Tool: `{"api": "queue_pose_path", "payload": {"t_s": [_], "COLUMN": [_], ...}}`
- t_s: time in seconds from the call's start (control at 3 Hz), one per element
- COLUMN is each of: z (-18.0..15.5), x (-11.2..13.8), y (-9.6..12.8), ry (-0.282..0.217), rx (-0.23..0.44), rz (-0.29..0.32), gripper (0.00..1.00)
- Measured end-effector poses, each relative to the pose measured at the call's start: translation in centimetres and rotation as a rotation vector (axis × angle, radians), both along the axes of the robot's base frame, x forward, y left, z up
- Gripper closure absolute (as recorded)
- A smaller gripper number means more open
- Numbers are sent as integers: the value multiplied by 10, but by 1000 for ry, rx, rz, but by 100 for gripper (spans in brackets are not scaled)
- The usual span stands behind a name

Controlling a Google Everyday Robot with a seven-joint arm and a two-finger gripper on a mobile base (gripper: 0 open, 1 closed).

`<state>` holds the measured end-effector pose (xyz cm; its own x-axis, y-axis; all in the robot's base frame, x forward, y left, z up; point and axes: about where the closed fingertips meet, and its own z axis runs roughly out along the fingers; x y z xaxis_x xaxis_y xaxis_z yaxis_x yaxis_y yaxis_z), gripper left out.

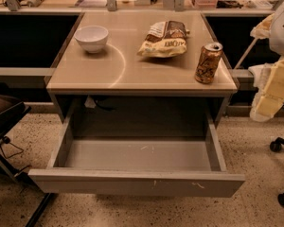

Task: Place orange can into top drawer

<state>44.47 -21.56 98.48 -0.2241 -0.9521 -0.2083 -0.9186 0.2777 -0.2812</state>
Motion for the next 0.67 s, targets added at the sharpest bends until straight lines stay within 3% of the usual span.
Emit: {"api": "queue_pose_path", "payload": {"t_s": [0.33,0.67], "z": [0,-7], "x": [0,10], "y": [0,4], "ry": [0,26], "rx": [0,104], "rz": [0,21], "gripper": [0,0]}}
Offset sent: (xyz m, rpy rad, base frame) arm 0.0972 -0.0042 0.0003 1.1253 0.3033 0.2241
